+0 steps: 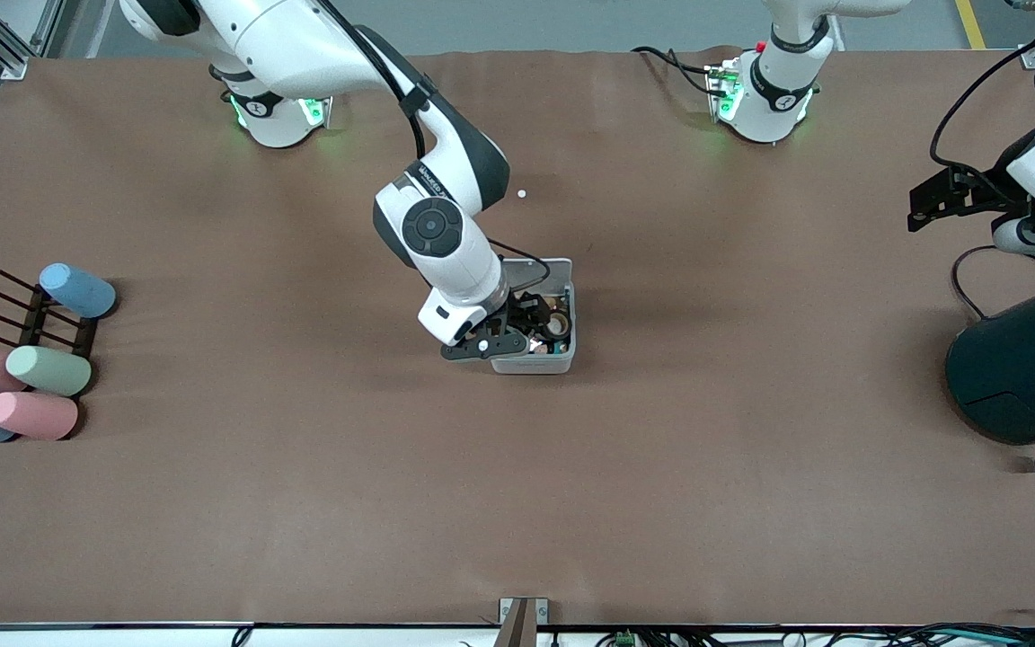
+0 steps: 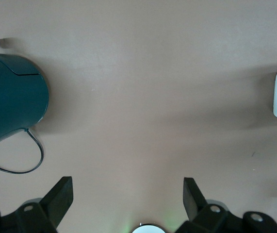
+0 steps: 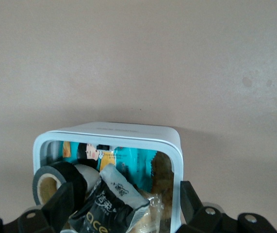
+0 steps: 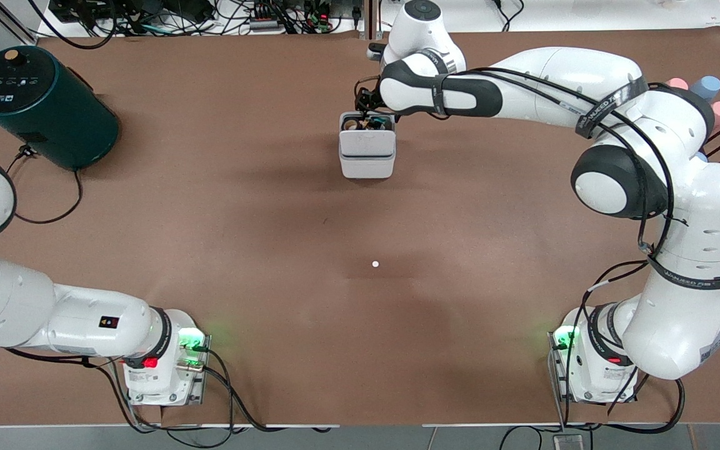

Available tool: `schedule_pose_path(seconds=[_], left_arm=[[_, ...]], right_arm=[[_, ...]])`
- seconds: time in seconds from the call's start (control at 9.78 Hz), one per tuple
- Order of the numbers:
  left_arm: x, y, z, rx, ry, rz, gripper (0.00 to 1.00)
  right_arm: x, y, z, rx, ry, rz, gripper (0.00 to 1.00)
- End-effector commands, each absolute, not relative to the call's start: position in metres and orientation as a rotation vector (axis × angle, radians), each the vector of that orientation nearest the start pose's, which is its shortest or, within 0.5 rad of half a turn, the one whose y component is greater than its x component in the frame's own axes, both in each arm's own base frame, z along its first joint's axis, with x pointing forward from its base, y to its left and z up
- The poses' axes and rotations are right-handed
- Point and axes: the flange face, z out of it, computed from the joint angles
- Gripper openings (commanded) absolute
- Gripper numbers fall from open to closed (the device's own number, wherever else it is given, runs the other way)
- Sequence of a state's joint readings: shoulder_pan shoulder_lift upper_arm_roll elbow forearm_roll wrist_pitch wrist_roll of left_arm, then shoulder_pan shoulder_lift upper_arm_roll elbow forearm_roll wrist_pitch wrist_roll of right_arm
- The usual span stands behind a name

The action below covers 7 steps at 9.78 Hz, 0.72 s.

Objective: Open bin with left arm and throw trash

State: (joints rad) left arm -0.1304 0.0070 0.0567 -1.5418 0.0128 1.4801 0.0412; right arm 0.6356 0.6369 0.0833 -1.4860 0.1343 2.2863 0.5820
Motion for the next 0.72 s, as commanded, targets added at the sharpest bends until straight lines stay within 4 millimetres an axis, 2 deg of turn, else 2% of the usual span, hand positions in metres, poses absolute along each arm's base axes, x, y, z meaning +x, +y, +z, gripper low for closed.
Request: schedule_pose_path(seconds=[0.0,0.2,0.31,0.41,0.61], left_arm=[[0.543,-0.048,0.633,-3.131,0.207,0.108,1.0],[0.543,-0.044,0.634,-3.131,0.204,0.115,1.0],[0.543,-0.042,0.634,-3.13,0.199,0.115,1.0],[0.543,-0.041,0.633,-3.13,0.195,0.118,1.0],[0.544,-0.024,0.634,-3.128,0.153,0.113,1.0]], right_arm=[[0.571,0.463,0.339,-2.896,-0.018,-0.093,0.97],[0.601,0.429,0.346,-2.897,0.015,-0.133,0.99],[0.613,0.41,0.345,-2.902,-0.075,-0.149,0.99],[0.622,0.384,0.343,-2.934,-0.176,-0.095,0.99],[0.642,0.322,0.358,-2.958,-0.319,-0.017,0.99]])
